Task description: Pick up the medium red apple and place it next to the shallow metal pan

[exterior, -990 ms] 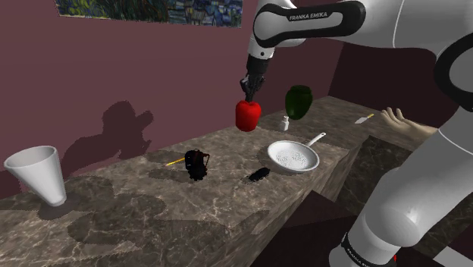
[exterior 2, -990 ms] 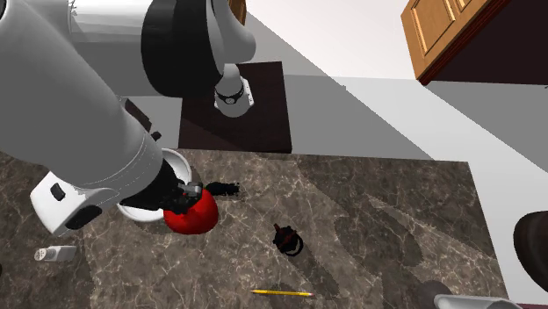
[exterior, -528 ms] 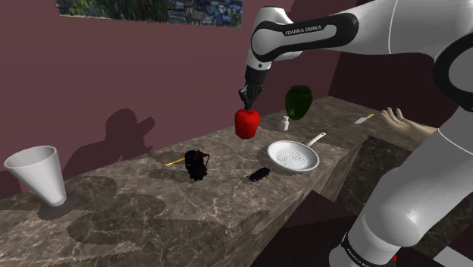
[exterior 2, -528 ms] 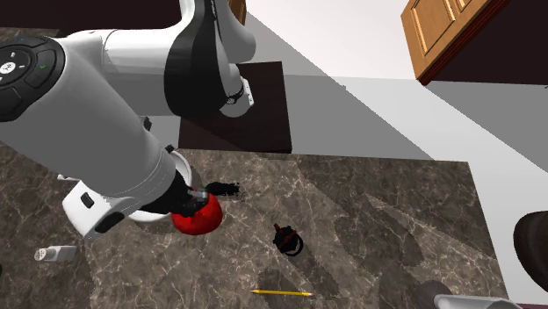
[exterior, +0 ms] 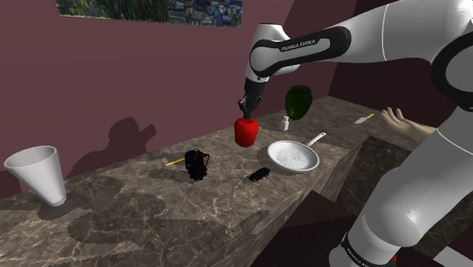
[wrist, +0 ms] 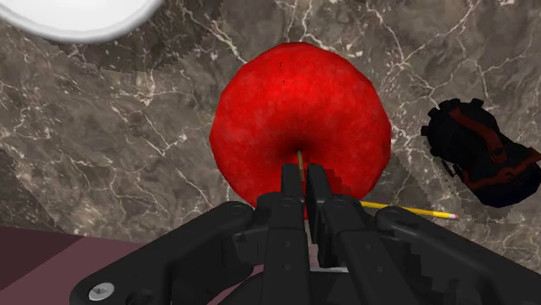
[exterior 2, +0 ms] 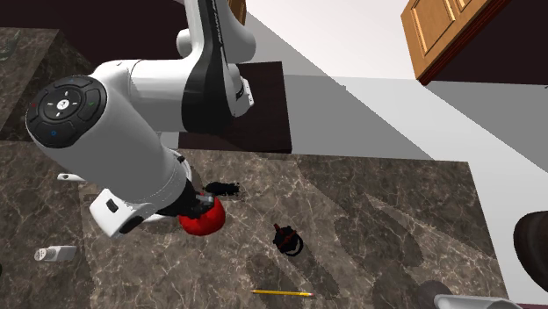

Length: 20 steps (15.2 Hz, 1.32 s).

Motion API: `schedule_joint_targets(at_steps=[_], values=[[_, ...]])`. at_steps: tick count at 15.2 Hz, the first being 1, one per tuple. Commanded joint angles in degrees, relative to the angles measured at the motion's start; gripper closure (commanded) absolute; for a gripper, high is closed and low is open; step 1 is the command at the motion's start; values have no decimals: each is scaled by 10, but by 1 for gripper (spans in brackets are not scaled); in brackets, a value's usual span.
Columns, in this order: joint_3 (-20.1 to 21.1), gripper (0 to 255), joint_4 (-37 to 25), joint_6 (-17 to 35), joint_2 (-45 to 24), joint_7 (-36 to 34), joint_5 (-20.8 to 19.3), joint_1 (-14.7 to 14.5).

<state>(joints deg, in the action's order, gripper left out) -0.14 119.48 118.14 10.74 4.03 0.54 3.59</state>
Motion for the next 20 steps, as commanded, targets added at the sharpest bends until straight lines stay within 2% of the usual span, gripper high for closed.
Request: schedule_joint_targets(at_steps=[1, 20], values=[[1, 255, 15, 15, 0, -1, 0, -1], [1, 255, 110, 153, -43, 0, 1, -1]])
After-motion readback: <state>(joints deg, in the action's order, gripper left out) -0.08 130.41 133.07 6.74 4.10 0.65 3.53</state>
